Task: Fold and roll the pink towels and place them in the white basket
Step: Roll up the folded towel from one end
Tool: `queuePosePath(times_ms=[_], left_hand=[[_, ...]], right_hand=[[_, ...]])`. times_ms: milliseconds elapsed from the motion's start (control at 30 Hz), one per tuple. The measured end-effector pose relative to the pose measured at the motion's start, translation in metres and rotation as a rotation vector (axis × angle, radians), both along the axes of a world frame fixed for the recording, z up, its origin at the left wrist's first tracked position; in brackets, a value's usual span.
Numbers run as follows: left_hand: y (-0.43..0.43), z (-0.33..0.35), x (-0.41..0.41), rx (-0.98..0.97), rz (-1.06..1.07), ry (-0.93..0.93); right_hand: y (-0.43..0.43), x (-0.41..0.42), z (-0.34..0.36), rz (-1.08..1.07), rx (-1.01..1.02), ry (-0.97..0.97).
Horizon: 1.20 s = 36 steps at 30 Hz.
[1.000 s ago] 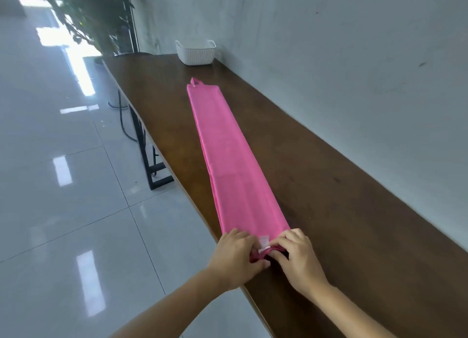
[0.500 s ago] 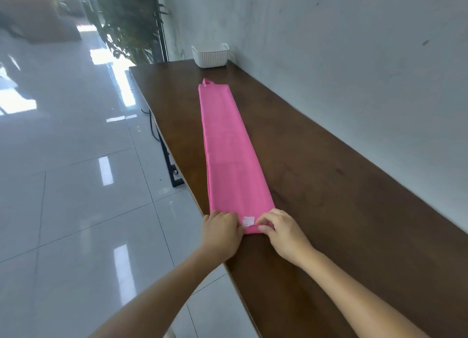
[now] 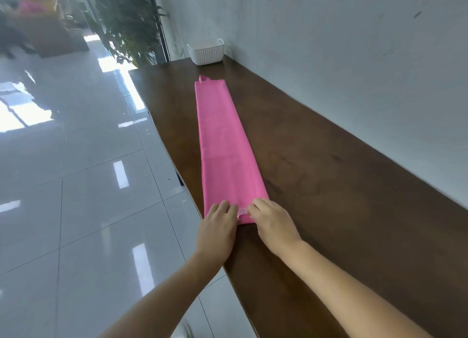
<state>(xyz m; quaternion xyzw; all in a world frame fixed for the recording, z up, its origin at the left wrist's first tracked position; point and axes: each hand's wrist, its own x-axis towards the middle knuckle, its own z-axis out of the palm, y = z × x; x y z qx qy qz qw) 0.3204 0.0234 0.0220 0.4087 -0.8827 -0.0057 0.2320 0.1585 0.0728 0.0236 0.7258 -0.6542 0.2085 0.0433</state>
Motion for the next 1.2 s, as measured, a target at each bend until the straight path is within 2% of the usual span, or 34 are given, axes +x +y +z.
queuePosePath(times_ms=[133,367,800,900,967,1067,1200], left_hand=[[-0.001,-0.014,0.006,0.068,0.048,0.111],[0.003,-0.023,0.014,0.086,-0.004,0.173],[-0.011,-0.028,0.026,0.025,-0.169,0.135],[-0.017,-0.025,0.025,0.037,-0.193,0.126],[-0.021,-0.021,0.022,0.114,-0.166,0.129],[-0.032,-0.007,0.020,0.346,-0.122,0.123],[-0.051,0.012,0.011,0.569,-0.059,0.079]], right_hand=[[0.007,-0.001,-0.003,0.041,-0.101,0.052],[0.011,-0.016,-0.023,0.119,-0.098,0.089],[0.008,-0.017,-0.026,0.069,-0.044,-0.027],[0.005,-0.013,-0.022,0.031,0.028,-0.050],[0.001,-0.013,-0.018,-0.004,0.111,-0.077],[-0.008,-0.013,-0.011,-0.051,0.239,-0.149],[-0.023,-0.016,0.005,-0.144,0.409,-0.362]])
